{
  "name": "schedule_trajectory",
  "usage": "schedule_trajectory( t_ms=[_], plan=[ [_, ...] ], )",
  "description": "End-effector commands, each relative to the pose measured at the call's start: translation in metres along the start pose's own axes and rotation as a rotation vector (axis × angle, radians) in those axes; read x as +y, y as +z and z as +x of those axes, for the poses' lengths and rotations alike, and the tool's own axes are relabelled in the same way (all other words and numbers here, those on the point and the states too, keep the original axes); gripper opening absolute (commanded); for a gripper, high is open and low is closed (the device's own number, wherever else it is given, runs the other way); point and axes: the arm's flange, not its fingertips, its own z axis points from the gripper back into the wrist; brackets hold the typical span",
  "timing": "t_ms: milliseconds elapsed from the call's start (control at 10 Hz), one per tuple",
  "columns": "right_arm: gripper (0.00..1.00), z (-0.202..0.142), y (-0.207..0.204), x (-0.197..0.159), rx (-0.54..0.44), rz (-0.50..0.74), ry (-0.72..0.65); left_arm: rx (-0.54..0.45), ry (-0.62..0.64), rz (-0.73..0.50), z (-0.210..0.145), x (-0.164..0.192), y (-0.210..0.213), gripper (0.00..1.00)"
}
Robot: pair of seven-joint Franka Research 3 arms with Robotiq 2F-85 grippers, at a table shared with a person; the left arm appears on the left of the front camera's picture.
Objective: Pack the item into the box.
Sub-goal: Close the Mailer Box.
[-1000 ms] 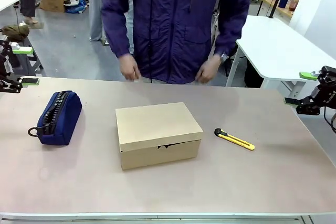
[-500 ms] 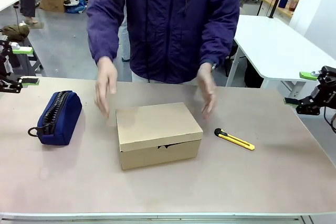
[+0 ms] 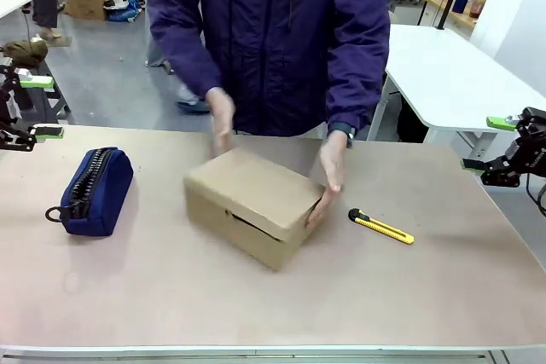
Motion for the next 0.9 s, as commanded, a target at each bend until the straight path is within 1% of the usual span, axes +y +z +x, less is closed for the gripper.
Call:
schedule_trajectory(
  t_ms=[0,800],
  plan=[
    [1.00,-0.0030,0.0006,0.0030,0.007,0.006,0.012,-0.005,0.008,0.008,-0.0002,-0.0050,-0.0009,1.00],
    [1.00,-0.0030,0.0006,0.0030,0.007,0.006,0.012,-0.005,0.008,0.008,-0.0002,-0.0050,-0.0009,1.00]
  ],
)
